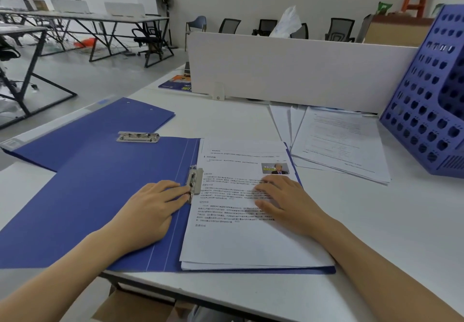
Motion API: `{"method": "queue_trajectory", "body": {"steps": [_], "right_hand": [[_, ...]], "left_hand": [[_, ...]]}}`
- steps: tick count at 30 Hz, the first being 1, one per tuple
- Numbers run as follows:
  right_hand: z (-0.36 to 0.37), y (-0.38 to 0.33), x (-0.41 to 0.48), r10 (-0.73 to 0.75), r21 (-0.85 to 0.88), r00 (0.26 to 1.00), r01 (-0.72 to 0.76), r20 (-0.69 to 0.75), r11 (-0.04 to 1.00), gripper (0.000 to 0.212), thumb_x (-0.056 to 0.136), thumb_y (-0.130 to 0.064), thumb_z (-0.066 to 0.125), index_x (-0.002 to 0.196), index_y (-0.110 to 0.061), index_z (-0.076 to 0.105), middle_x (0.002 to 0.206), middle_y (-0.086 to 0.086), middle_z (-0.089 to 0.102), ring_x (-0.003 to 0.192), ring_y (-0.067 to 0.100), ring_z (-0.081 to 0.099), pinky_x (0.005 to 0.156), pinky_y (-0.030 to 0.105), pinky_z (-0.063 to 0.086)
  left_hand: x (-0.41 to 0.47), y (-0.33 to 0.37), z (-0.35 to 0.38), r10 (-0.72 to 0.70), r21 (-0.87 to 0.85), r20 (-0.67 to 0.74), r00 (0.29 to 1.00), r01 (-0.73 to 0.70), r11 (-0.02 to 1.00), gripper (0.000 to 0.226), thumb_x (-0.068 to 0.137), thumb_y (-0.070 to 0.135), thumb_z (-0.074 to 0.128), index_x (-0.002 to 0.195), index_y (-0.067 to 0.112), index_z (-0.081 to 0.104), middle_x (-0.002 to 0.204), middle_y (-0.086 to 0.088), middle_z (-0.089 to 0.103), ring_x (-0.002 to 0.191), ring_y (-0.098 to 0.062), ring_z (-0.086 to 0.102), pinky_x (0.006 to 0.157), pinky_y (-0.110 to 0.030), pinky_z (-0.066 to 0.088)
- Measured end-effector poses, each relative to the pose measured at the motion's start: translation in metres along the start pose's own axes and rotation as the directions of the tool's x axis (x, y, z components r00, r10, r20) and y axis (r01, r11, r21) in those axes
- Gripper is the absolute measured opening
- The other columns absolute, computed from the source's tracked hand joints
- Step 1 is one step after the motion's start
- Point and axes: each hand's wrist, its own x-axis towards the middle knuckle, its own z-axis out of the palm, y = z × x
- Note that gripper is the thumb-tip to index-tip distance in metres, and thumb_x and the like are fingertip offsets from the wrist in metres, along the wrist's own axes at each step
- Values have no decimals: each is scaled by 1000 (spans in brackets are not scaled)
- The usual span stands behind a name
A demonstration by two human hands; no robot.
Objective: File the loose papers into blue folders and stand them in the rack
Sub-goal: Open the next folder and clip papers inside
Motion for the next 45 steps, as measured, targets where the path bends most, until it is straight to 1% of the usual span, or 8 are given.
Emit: {"method": "queue_trajectory", "body": {"steps": [3,6,12,16,23,32,40,45], "right_hand": [[0,4,2,85,68,987,-76,-134,995,96,66,-85,6,123,-24,54,132,-7,48,129,13,35,106,29,25],[-16,7,1,388,361,870,-272,-304,892,44,82,-52,36,104,-25,63,106,-3,57,103,18,49,77,26,39],[-52,20,-10,711,934,683,-341,168,107,19,90,-21,53,108,-16,51,108,4,46,91,20,49,69,35,46],[-60,25,-16,698,945,647,-294,306,-142,22,89,-21,55,108,-12,48,113,15,42,77,23,52,58,39,50],[-48,5,-14,453,930,814,-342,364,-134,16,93,-20,47,89,-12,61,74,7,69,65,22,62,56,27,52],[-49,4,-14,363,978,908,-199,210,-67,40,88,10,38,117,-14,51,98,7,66,80,27,66,55,30,59],[-65,31,-15,518,994,848,-96,112,-59,36,91,6,34,122,-12,45,86,5,59,43,8,65,35,15,46],[-64,36,-18,513,982,855,22,79,-187,38,90,5,33,122,-13,46,84,4,67,51,13,69,40,21,51]], "left_hand": [[-8,0,2,-90,-121,-8,996,89,989,50,70,19,34,103,16,72,106,3,72,100,-6,45,69,-29,56],[-14,6,3,-264,-232,23,964,262,937,53,75,23,33,119,18,62,111,-3,70,105,-16,59,77,-36,54],[-9,19,2,-661,-32,293,691,698,716,58,96,44,28,147,24,10,156,-7,12,143,-32,11,113,-44,19],[-6,15,4,-658,-4,357,663,705,709,54,96,45,23,146,26,12,156,-7,9,143,-34,8,114,-46,16],[0,-9,6,-601,-79,399,692,679,729,55,97,44,25,147,27,12,157,-5,8,144,-31,5,116,-44,12],[0,-11,5,-695,-268,296,655,756,598,56,95,39,39,146,23,22,157,-7,9,145,-27,0,116,-43,11],[-6,15,-5,-953,-756,92,290,643,123,57,91,21,54,143,13,30,157,-13,0,144,-28,-4,115,-49,12],[18,10,-15,-905,-893,394,162,-165,-418,38,87,6,48,124,5,42,108,-3,45,92,-15,50,76,-26,41]]}}
